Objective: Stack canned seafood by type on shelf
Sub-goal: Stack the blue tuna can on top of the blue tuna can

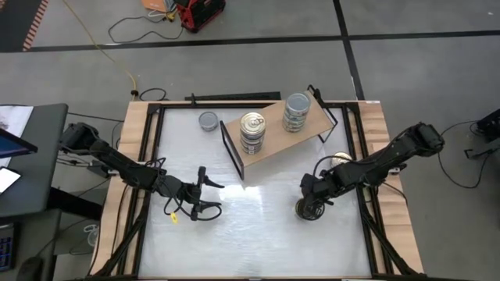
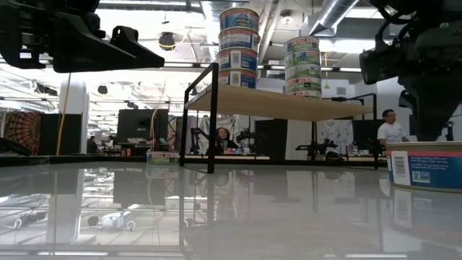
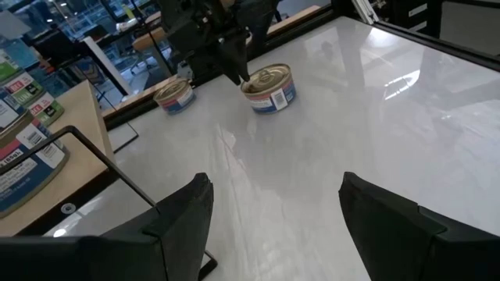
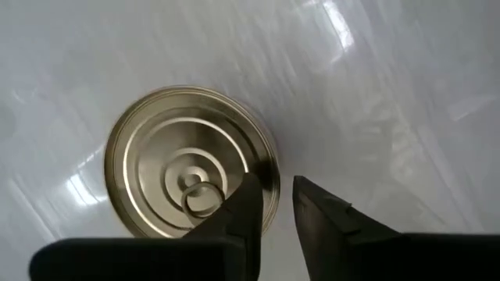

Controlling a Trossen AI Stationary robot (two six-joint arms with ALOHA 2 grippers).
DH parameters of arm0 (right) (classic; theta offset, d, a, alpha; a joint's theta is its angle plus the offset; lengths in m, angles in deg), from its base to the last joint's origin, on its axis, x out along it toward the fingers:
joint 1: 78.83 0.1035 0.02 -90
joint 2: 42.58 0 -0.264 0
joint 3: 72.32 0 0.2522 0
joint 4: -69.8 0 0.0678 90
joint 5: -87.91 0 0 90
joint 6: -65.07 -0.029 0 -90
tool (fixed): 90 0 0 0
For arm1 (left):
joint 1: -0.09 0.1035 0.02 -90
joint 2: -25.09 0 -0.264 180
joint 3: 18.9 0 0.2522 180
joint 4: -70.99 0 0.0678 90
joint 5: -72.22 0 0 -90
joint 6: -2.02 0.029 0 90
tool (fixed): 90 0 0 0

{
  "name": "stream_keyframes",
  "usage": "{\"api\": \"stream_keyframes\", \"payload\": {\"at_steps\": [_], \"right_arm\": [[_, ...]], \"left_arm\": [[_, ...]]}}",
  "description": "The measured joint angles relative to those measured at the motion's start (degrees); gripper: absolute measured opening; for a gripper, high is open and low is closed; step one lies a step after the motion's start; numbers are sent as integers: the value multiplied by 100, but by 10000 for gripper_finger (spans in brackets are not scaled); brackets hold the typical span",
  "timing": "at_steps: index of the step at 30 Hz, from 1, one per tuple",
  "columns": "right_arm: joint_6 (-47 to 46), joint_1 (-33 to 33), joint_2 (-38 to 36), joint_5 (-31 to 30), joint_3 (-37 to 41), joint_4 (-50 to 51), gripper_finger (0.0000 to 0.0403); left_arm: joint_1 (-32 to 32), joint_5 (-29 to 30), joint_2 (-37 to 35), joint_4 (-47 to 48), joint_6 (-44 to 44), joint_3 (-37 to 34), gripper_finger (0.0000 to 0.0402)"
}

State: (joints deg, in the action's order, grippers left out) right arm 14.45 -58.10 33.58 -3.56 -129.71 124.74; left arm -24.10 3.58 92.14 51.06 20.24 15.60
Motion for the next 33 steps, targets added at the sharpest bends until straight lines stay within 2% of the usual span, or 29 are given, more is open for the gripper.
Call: {"api": "stream_keyframes", "payload": {"at_steps": [10, 14, 25, 28, 31, 33], "right_arm": [[-235, -31, 265, 167, 243, -161, 34], [-413, -112, 158, 136, 329, -136, 11], [-671, -695, 67, 158, 439, 452, 19], [-601, -853, 47, 152, 461, 877, 29], [-484, -930, -179, 124, 264, 1047, 40], [-454, -943, -298, 63, 83, 1516, 47]], "left_arm": [[2, 1, 1, 34, -7, 0, 264], [2, 2, 1, 30, -9, 2, 264], [0, 0, 1, 15, -30, 2, 264], [0, 0, 1, 15, -33, 2, 264], [0, 0, 1, -4, -28, 2, 264], [0, 0, 1, -1, -25, 2, 264]]}}
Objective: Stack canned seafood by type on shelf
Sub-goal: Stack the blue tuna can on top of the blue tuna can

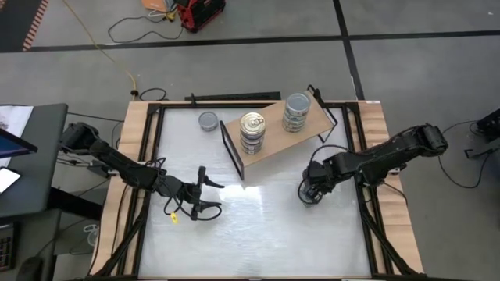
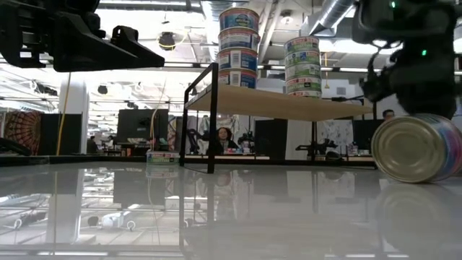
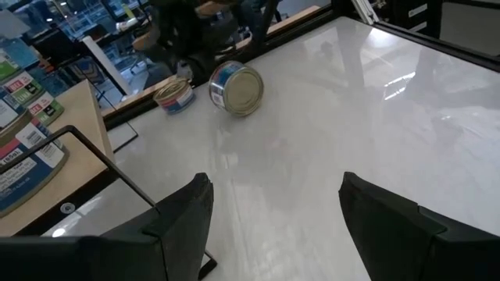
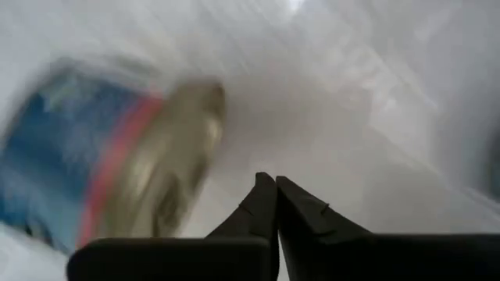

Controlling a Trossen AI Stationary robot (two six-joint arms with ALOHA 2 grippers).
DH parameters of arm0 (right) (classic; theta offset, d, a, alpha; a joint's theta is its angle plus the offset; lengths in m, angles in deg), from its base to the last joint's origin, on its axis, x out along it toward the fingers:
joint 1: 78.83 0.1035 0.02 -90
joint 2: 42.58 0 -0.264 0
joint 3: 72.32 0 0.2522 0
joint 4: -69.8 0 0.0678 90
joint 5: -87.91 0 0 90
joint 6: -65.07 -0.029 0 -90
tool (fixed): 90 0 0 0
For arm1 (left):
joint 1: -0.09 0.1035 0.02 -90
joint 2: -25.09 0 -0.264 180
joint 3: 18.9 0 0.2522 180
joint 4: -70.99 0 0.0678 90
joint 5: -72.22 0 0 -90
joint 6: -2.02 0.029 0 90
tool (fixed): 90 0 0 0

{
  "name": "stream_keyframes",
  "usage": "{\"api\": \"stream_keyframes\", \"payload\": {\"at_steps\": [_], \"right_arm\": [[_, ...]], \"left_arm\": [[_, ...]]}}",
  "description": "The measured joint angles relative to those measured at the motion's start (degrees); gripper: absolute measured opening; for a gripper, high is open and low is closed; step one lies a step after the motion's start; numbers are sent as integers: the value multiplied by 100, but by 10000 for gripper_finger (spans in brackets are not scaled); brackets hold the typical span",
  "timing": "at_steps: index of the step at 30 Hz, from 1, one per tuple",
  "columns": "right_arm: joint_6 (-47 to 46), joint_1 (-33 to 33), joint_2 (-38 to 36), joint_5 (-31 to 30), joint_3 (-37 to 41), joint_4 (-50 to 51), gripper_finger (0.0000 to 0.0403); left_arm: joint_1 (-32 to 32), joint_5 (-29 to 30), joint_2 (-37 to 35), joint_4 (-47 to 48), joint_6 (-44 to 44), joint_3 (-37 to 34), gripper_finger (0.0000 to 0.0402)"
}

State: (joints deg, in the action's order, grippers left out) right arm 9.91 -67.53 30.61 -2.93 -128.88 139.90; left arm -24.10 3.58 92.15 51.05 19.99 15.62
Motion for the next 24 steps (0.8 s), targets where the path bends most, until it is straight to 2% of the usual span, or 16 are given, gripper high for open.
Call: {"api": "stream_keyframes", "payload": {"at_steps": [2, 4, 7, 10, 14, 17, 20, 24], "right_arm": [[-28, 31, -118, -81, -230, 451, 52], [37, 132, -231, -41, -423, 469, 63], [45, 353, -429, 340, -551, 420, 99], [-459, 565, -650, 427, -616, 108, 162], [-868, 820, -809, 417, -620, -605, 266], [-1441, 933, -652, 208, -625, -724, 322], [-1795, 1041, -240, 157, -625, -692, 341], [-1978, 1275, 451, -32, -1076, -404, 334]], "left_arm": [[1, 0, 0, -5, 24, 2, 264], [1, 0, 0, -22, 22, 1, 264], [1, 4, 0, -32, -7, 0, 264], [2, 56, 0, -30, -6, 1, 264], [2, 118, 0, -6, 23, 0, 264], [2, 144, 0, 1, 29, 1, 264], [2, 148, 0, -2, 26, 0, 264], [2, 149, 0, -25, 25, 0, 264]]}}
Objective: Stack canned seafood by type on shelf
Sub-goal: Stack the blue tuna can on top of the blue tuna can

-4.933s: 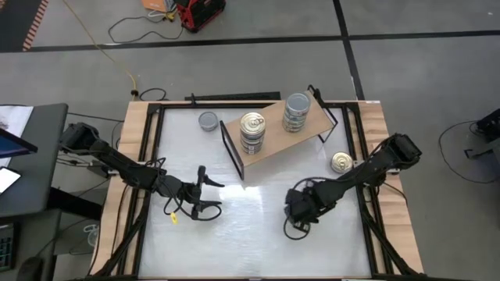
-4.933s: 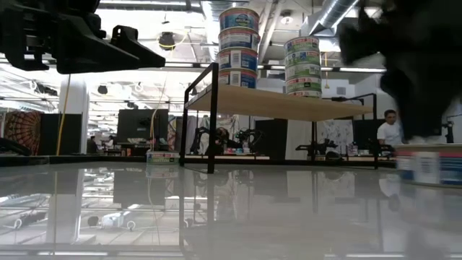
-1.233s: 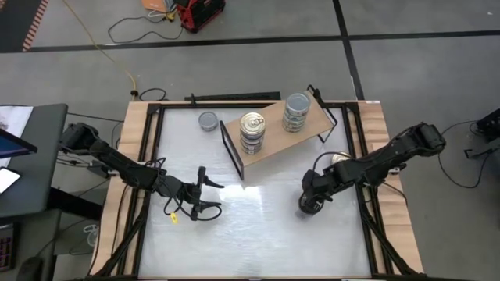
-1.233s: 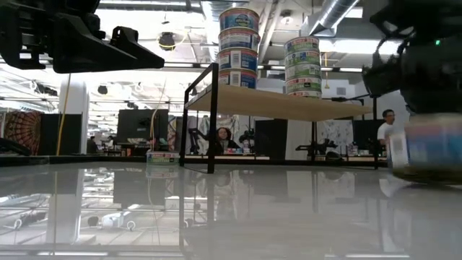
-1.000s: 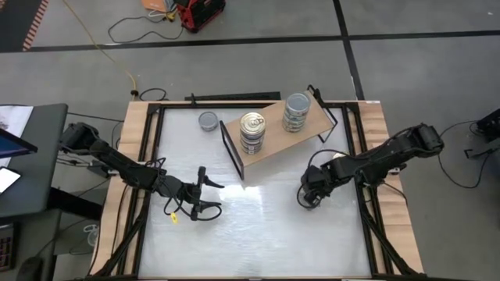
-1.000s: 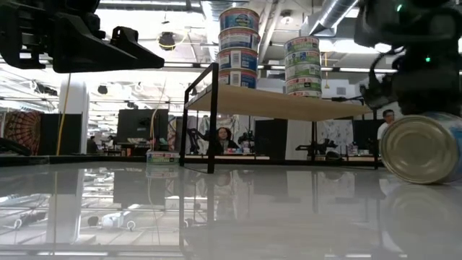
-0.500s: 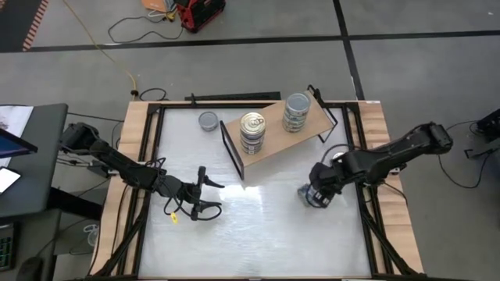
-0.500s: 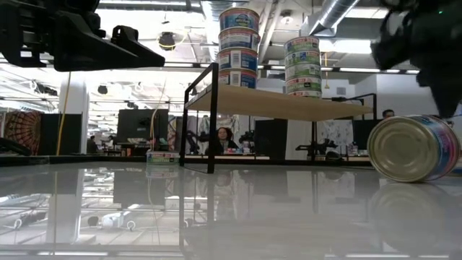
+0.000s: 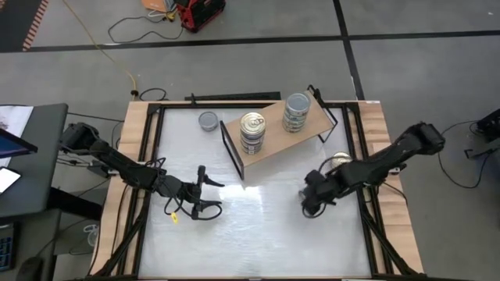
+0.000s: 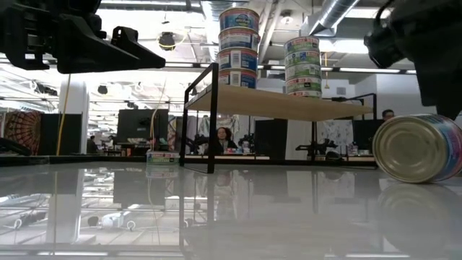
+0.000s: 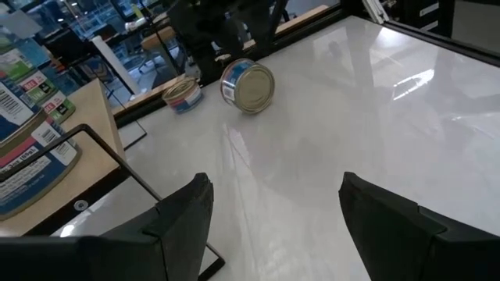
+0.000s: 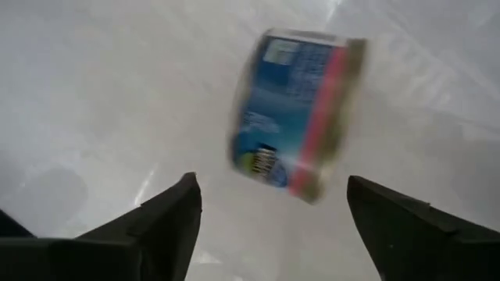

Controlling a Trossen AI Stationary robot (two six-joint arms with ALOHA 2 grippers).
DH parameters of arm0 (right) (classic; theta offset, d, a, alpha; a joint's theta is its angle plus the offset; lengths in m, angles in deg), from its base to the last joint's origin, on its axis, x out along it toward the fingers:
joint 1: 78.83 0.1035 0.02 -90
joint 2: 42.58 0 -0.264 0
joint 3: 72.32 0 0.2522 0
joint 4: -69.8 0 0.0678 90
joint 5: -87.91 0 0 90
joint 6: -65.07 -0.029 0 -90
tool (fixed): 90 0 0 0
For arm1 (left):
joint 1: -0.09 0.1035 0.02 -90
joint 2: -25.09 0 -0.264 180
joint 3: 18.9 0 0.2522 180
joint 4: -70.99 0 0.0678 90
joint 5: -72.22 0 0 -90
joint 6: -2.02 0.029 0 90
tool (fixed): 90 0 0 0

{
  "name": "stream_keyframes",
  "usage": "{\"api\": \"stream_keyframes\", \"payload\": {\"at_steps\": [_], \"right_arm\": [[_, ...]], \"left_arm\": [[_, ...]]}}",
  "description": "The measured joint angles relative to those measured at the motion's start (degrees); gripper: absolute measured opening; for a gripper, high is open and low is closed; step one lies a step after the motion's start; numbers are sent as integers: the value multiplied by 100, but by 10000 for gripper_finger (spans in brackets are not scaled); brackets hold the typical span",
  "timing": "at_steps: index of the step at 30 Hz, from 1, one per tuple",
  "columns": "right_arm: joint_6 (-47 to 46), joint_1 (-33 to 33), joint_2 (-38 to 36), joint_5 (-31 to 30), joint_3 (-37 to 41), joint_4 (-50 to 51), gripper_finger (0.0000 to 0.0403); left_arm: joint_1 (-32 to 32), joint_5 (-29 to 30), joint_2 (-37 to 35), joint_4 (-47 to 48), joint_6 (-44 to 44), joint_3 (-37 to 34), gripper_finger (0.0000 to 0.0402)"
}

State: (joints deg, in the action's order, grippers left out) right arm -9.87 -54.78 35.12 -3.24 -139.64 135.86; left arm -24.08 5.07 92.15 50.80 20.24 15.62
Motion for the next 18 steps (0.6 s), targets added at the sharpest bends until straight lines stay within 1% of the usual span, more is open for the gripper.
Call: {"api": "stream_keyframes", "payload": {"at_steps": [5, 8, 12, 18], "right_arm": [[-157, 221, 944, -642, -946, 967, 315], [-286, 254, 1505, -828, -1363, 1400, 311], [-316, 293, 2043, -966, -1530, 1512, 310], [-804, 343, 2291, -999, -1534, 1462, 310]], "left_arm": [[0, 72, 0, -11, 5, 0, 264], [0, 72, 0, -10, 1, 0, 264], [-2, 70, 0, 5, -22, 0, 264], [-2, 56, 0, 64, -119, 0, 264]]}}
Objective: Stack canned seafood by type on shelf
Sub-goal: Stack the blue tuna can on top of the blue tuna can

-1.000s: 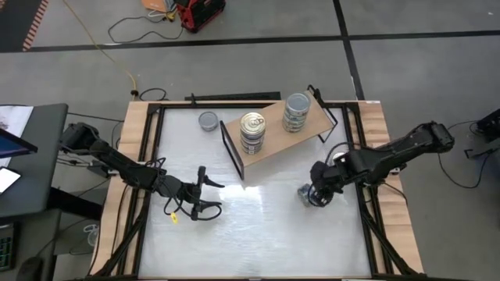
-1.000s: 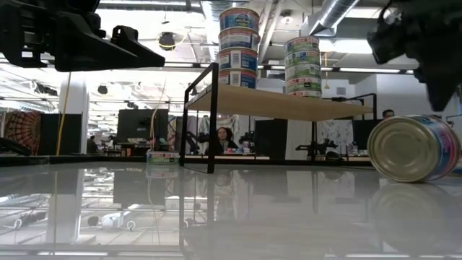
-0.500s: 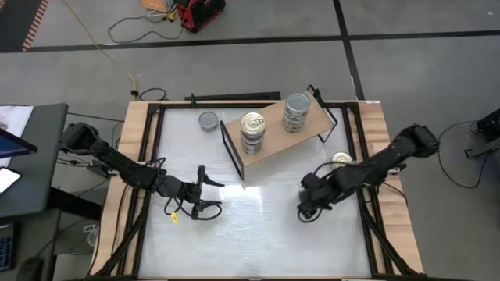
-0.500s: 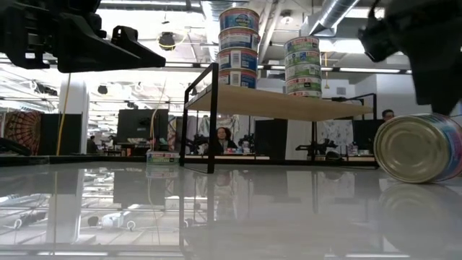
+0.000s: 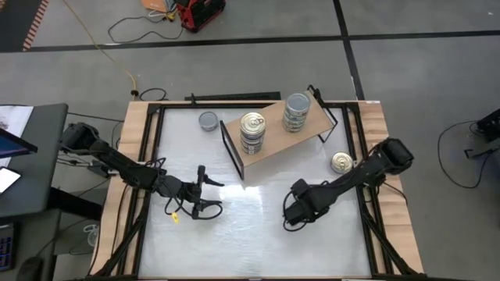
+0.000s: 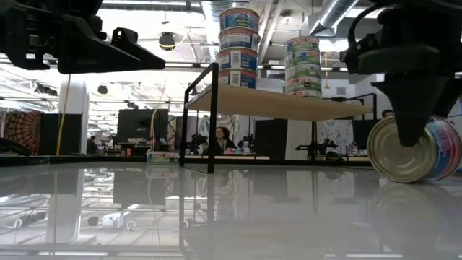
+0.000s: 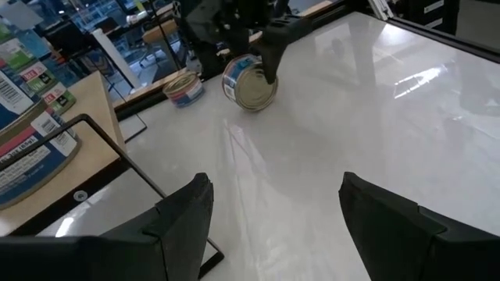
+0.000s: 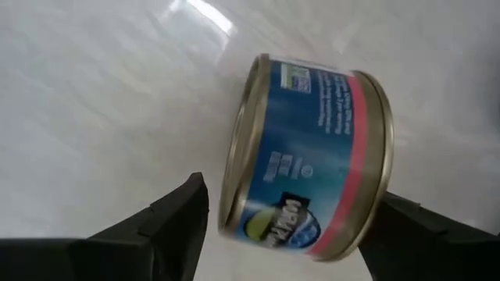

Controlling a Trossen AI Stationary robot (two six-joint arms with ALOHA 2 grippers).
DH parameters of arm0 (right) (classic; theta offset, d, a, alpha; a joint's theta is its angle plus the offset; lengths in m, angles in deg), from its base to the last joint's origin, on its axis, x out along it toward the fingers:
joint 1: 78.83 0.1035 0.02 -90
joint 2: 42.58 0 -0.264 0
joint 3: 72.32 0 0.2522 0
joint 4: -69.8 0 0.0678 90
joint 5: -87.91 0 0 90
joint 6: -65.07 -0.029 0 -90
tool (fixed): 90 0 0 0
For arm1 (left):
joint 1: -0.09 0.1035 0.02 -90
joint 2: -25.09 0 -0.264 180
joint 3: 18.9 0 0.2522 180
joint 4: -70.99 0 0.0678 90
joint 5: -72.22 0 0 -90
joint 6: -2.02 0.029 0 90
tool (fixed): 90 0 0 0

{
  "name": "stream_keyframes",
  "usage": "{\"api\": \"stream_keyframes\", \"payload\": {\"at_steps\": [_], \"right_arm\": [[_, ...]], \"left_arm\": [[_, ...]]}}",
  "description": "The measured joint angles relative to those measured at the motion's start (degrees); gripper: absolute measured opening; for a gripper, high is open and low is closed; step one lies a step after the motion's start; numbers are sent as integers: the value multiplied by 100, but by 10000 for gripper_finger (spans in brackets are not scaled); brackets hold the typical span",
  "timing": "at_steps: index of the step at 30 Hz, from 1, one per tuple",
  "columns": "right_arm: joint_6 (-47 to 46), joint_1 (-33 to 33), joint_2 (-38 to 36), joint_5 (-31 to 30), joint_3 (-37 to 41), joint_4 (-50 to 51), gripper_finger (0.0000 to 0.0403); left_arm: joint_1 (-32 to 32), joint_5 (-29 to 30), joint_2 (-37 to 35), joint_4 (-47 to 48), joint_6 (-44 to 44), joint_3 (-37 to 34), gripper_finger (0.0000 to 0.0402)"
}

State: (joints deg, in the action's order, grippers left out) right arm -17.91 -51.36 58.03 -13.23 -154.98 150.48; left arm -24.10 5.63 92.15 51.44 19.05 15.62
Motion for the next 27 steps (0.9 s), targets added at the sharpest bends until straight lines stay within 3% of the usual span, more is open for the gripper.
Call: {"api": "stream_keyframes", "payload": {"at_steps": [9, 18, 27], "right_arm": [[119, 315, -13, -132, -3, 143, 302], [65, 362, -5, -438, 244, -44, 220], [421, 484, -18, -671, 290, 16, 220]], "left_arm": [[0, -64, 0, 11, -46, 0, 264], [0, -62, 0, 56, -90, 0, 264], [0, -60, 0, 95, -121, 0, 264]]}}
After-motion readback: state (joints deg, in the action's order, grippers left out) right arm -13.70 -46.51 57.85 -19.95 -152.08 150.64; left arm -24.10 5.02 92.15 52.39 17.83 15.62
